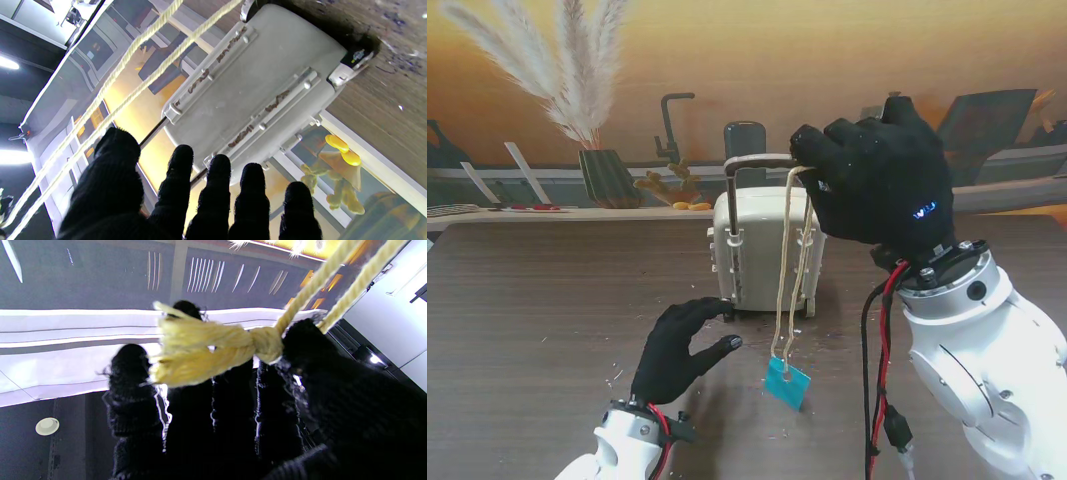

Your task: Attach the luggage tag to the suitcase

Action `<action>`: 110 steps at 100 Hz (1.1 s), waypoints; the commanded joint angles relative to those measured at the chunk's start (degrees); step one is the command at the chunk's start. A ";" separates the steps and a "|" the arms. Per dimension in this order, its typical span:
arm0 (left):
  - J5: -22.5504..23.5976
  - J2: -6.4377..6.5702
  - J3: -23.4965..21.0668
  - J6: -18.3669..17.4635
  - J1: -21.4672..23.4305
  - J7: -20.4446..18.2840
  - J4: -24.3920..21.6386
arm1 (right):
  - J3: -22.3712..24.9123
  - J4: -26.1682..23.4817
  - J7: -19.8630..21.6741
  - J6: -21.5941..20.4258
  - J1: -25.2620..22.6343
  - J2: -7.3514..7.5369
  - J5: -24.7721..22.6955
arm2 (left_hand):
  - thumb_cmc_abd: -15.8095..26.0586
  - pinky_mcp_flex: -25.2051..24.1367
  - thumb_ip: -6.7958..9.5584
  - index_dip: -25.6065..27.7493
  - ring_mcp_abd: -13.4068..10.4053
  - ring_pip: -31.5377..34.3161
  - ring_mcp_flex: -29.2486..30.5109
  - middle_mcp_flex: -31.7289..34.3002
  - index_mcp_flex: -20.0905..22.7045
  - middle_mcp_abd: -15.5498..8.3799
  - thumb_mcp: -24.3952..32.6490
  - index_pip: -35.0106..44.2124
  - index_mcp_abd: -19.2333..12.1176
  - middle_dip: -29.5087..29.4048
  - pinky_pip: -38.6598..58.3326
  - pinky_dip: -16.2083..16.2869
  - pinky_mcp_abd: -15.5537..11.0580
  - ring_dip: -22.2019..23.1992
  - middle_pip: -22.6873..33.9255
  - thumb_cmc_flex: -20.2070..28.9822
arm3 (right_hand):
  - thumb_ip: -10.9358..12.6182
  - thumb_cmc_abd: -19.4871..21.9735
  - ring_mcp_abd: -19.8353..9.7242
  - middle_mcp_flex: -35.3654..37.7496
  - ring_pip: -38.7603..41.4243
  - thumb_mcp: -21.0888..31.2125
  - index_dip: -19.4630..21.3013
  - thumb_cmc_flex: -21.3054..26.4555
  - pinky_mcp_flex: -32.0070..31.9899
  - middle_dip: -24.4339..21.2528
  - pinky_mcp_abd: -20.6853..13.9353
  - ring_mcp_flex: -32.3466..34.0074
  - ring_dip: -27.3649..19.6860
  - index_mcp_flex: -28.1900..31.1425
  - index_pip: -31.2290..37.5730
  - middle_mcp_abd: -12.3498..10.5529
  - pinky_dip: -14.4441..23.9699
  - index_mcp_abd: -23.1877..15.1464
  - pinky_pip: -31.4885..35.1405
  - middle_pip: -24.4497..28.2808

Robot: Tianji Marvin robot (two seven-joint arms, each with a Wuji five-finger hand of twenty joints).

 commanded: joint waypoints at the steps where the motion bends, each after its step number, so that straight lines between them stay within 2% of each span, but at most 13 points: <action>1: -0.19 -0.10 0.50 0.28 -1.11 -1.60 0.67 | -0.08 -0.82 0.60 -0.48 -0.25 0.28 -0.45 | -1.13 0.03 0.33 -0.31 -0.16 0.40 0.22 -0.87 -1.33 -1.54 0.99 0.57 -0.40 1.08 0.30 1.36 0.03 1.49 0.56 0.68 | 0.02 1.73 -0.93 0.63 0.99 1.32 1.93 2.85 0.15 1.02 -0.39 1.62 0.36 0.47 0.99 -0.13 0.38 -3.78 0.66 0.43; 17: -0.19 -0.26 2.28 0.89 -3.47 -1.20 3.16 | -0.38 -0.90 0.23 -1.04 -0.47 0.40 -0.97 | -2.12 0.00 0.25 -0.37 -0.26 0.37 0.06 -1.20 -1.74 -1.71 1.74 0.77 -0.88 1.10 0.34 1.68 0.07 1.48 0.68 1.06 | 0.02 1.81 -1.02 0.68 0.98 1.25 1.94 2.82 0.15 1.09 -0.48 1.62 0.36 0.48 0.94 -0.26 0.37 -3.82 0.63 0.50; 40: -3.68 -0.60 4.73 -0.50 -5.91 -2.49 5.31 | -1.00 -0.92 0.20 -1.26 -0.28 0.50 -1.46 | -4.27 -0.27 0.05 -0.64 -0.52 0.18 -0.38 -1.98 -2.61 -2.04 2.98 0.79 -0.71 1.04 0.23 2.05 0.04 1.41 0.70 1.10 | 0.04 1.95 -1.04 0.61 0.98 1.23 2.00 2.82 0.17 1.19 -0.64 1.62 0.37 0.39 0.89 -0.36 0.35 -3.96 0.61 0.53; 60: -4.11 -1.15 7.46 -0.34 -9.30 -1.43 8.24 | -1.40 -0.90 0.18 -1.21 -0.26 0.54 -1.75 | -6.18 -0.14 -0.12 -0.91 -0.73 0.24 -0.32 -2.14 -3.02 -2.21 5.33 0.87 -0.77 1.09 0.31 2.43 0.09 1.45 1.00 1.49 | 0.02 2.00 -1.09 0.59 0.97 1.18 2.03 2.82 0.18 1.26 -0.67 1.60 0.37 0.39 0.89 -0.45 0.34 -4.06 0.60 0.60; 62: -4.13 -1.25 7.74 -0.31 -9.65 -1.14 8.57 | -1.42 -0.90 0.16 -1.22 -0.26 0.55 -1.81 | -7.93 -0.01 -2.44 -1.58 -0.73 0.33 -0.24 -2.12 -3.20 -2.30 13.03 1.56 -0.89 0.93 0.05 3.09 0.12 1.53 1.17 -1.68 | 0.02 2.04 -1.10 0.56 0.97 1.17 2.03 2.79 0.18 1.26 -0.67 1.60 0.36 0.36 0.87 -0.44 0.34 -4.07 0.60 0.60; 64: -4.14 -1.33 8.01 -0.28 -10.00 -0.90 8.88 | -1.45 -0.90 0.15 -1.23 -0.28 0.56 -1.86 | -8.17 0.01 -2.68 -1.63 -0.74 0.34 -0.26 -2.11 -3.18 -2.34 13.99 1.65 -0.94 0.94 0.02 3.15 0.10 1.54 1.23 -1.86 | 0.02 2.04 -1.11 0.58 0.97 1.17 2.04 2.79 0.18 1.27 -0.67 1.61 0.36 0.38 0.89 -0.49 0.34 -4.08 0.60 0.61; 83: -4.15 -1.89 10.01 -0.11 -12.55 0.52 10.94 | -1.61 -0.88 0.27 -1.41 -0.66 0.61 -1.92 | -9.03 0.34 -2.72 -1.39 -0.71 0.88 0.11 -1.73 -2.97 -2.43 16.18 2.22 -1.73 1.31 0.19 3.24 0.23 1.76 1.89 0.01 | 0.03 2.15 -1.14 0.46 0.95 1.12 2.08 2.82 0.18 1.45 -0.67 1.58 0.36 0.25 0.85 -0.53 0.34 -4.02 0.60 0.82; 110: -4.37 -2.12 11.71 -0.96 -14.97 0.42 12.69 | -1.67 -0.90 0.30 -1.45 -0.56 0.61 -1.90 | -9.92 0.46 -2.79 -0.74 -1.00 1.15 0.33 -1.16 -1.78 -2.81 19.15 3.94 -3.39 1.50 0.23 3.23 0.19 1.77 2.24 1.88 | 0.03 2.29 -1.17 0.38 0.97 1.04 2.14 2.87 0.18 1.56 -0.67 1.58 0.38 0.14 0.88 -0.52 0.34 -4.00 0.60 0.93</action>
